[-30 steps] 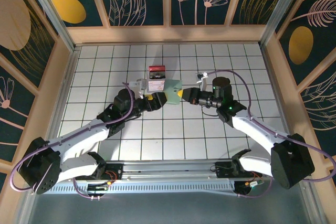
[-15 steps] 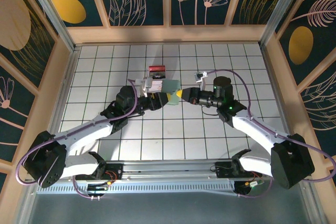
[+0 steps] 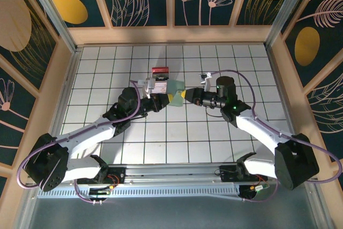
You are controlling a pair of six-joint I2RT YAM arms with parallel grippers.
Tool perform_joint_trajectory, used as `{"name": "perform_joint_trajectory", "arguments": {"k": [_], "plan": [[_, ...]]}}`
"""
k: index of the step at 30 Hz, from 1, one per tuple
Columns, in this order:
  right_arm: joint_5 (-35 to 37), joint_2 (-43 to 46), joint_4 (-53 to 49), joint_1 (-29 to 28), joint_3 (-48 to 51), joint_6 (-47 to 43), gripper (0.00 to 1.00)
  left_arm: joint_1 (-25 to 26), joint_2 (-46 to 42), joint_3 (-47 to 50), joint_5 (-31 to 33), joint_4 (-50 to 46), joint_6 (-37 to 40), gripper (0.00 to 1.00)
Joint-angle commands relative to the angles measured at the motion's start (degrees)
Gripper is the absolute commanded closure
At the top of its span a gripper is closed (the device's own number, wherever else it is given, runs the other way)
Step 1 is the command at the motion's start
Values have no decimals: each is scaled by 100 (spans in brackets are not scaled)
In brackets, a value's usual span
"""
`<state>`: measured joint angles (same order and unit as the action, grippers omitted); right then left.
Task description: Take the credit cards out of the card holder
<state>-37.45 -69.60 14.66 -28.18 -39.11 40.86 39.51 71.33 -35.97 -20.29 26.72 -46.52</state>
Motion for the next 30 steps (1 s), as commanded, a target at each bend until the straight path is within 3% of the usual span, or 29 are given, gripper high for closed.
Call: {"name": "perform_joint_trajectory", "arguments": {"k": [1, 6, 13, 23, 30], "plan": [[805, 159, -650, -32, -351, -283, 73, 42, 5, -91, 240, -178, 358, 95], [2060, 439, -1548, -89, -523, -298, 71, 78, -19, -62, 871, -457, 699, 100], [2747, 615, -1880, -506, -631, -115, 72, 339, -27, 41, 1683, -318, 850, 100], [2976, -61, -1875, -1249, -1225, -69, 71, 397, 213, 93, 1802, -112, 807, 100], [2939, -531, -1781, -1379, -1447, -74, 69, 400, 195, 177, 1823, 46, 723, 100]]}}
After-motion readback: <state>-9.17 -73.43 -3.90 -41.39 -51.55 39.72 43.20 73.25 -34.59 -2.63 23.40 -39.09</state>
